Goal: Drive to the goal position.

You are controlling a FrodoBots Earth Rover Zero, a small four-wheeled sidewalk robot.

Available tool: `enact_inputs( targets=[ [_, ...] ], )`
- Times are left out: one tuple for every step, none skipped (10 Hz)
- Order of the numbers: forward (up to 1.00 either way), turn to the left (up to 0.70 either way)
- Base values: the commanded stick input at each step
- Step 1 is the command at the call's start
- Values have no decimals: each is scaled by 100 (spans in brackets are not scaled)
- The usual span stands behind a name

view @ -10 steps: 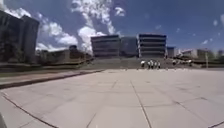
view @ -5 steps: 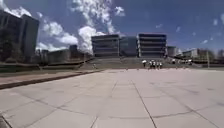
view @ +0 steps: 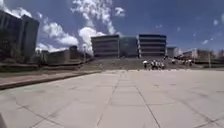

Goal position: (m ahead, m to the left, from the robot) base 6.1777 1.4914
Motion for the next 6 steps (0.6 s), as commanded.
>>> enact_inputs(
  targets=[
    [70,4],
    [70,4],
    [70,5],
    [70,6],
    [70,7],
    [70,8]
  ],
)
